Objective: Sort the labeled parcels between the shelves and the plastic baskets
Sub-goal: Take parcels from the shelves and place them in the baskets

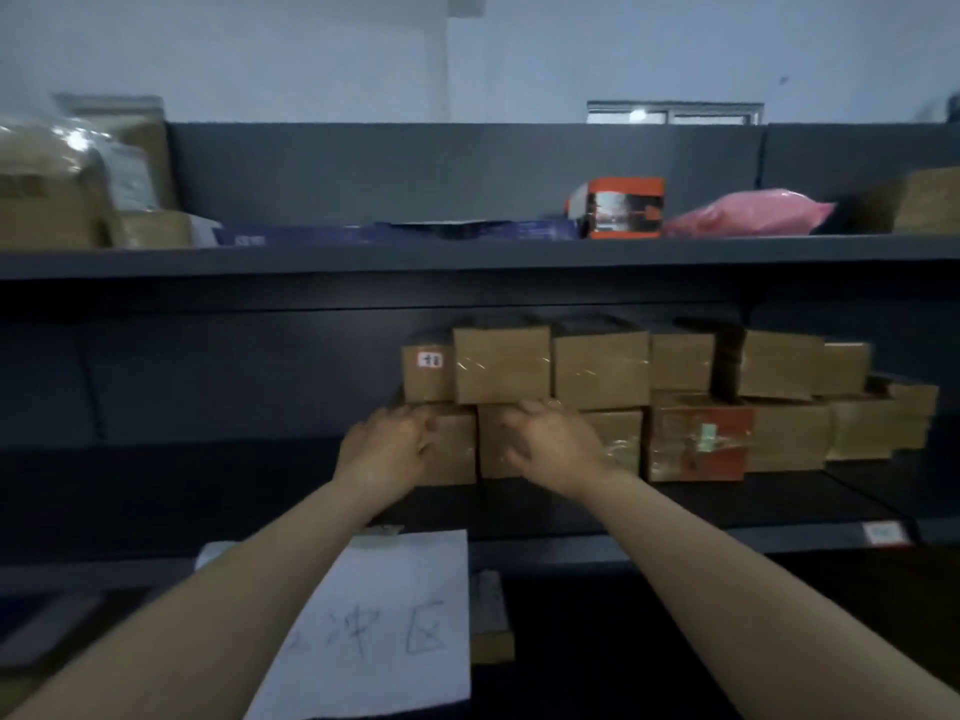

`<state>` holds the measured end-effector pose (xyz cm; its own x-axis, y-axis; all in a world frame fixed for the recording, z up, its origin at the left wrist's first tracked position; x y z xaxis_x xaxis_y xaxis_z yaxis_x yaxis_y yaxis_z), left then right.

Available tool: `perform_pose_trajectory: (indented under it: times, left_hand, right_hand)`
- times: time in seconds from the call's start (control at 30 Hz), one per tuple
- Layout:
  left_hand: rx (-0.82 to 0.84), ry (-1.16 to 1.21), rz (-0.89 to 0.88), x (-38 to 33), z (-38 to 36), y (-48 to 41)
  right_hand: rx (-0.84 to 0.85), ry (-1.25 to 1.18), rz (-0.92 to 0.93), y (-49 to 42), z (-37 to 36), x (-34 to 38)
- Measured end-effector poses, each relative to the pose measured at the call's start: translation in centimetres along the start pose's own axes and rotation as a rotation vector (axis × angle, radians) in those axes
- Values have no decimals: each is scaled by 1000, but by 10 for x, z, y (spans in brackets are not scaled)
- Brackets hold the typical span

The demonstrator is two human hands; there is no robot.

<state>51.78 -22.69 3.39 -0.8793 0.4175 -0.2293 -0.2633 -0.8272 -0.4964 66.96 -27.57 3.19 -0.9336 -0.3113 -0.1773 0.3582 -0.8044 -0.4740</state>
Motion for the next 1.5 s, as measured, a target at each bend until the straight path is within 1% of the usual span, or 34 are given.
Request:
perform_pose_trajectory:
  times: [0.13,0.27,0.37,0.43,0.53,0.6,0.67,0.73,0.83,0.9,0.93,1.03,1.17,1.23,1.33,1.43,1.5]
  left_hand:
    - [15,8,119,62,7,-15]
    - [-22,37,179,85,8,-37]
    - [-19,49,192,78,1,-62]
    - [-18,66,185,66,-5,-81]
    - [-20,83,166,40,-13,-105]
    - [-36,97,171,26,-19,-119]
    - [-45,174,197,17,-24,-131]
    - [-34,351,235,11,-29,-141]
    - [9,569,228,-4,-38,-152]
    - [58,710,249,-12,-45,-156]
    - [75,795,276,-13,-48,-156]
    - [68,978,300,-8,-51,-154]
    - [78,1001,208,-7,-45,-136]
    - [87,1025,190,-5,-45,-129]
    - [146,1127,192,-6,-45,-121]
    - [223,1178,187,-12,-45,-115]
    - [229,1193,190,-9,-45,-113]
  right_hand:
    - [-107,14,20,-51,-1,21]
    - [-188,154,10,-85,5,16]
    - [-225,225,-27,-100,12,-5]
    - [-225,256,-99,-106,14,-28]
    - [-165,231,-197,-111,5,-65]
    - [-140,227,-197,-112,-3,-78]
    - [-181,250,-178,-110,-7,-79]
    - [-287,280,-175,-103,-6,-75]
    - [-420,237,-139,-96,-6,-69]
    - [-517,134,-112,-94,1,-73]
    - [-567,40,-125,-92,4,-79]
    - [-669,-290,-251,-83,17,-104]
    - [-581,-555,-427,-83,18,-117]
    - [-583,-724,-488,-85,13,-115]
    - [-614,-973,-580,-81,3,-108]
    - [-617,-1036,-666,-72,-5,-106]
    - [-595,-1086,-693,-69,-9,-100]
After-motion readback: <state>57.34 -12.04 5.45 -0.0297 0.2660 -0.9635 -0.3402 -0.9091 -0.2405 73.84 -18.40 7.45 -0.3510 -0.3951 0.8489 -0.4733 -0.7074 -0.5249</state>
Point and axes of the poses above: each hand's wrist, its own y-axis away from the middle knuckle, its own z-axis out of the back of the hand, x = y × z, the point moved 8 cm from there along -y, towards the middle knuckle, and after that the axes turned 14 degrees about z, right-handed, at the moved point
